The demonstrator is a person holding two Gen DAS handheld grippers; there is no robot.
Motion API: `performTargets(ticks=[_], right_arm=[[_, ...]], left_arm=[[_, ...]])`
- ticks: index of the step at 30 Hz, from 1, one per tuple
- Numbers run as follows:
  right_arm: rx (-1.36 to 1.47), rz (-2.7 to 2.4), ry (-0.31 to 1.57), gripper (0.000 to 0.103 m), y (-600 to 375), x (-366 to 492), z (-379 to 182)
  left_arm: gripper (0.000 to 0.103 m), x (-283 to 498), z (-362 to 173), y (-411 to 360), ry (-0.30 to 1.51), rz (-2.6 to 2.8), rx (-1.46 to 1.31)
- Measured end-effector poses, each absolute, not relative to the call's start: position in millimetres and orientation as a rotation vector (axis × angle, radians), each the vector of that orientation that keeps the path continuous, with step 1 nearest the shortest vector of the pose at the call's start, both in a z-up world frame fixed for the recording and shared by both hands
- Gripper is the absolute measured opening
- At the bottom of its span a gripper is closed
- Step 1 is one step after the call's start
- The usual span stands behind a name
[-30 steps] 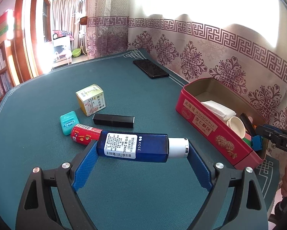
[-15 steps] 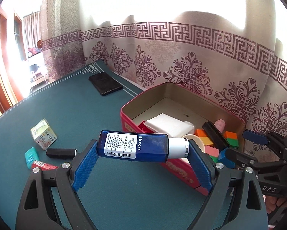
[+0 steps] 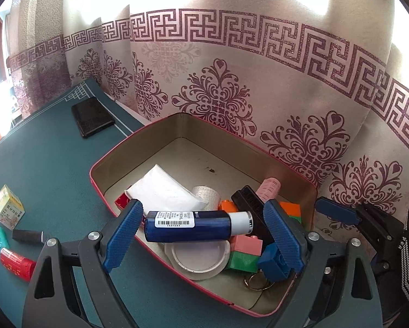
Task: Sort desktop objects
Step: 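Carry the blue bottle and Lego brick into the red tin and release both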
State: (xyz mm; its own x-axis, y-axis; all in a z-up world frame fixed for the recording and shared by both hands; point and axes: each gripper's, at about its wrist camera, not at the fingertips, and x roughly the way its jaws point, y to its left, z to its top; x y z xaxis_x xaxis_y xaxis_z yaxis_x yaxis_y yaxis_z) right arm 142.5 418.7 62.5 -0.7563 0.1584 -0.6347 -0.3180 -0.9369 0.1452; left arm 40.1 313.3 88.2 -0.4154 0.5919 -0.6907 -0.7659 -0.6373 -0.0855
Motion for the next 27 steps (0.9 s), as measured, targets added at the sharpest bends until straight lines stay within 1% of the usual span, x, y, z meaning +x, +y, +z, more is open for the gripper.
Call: performTargets(ticks=[15,27], right_arm=[[-0.953,2.711,0.361,0.08,412,142,62],[-0.949,2.732,0.362,0.08,399,142,66]], left_arm=[[0.093,34,92,287,0.287,2.184,-0.901],[0.092,21,85,235,0.225,2.307,-0.959]])
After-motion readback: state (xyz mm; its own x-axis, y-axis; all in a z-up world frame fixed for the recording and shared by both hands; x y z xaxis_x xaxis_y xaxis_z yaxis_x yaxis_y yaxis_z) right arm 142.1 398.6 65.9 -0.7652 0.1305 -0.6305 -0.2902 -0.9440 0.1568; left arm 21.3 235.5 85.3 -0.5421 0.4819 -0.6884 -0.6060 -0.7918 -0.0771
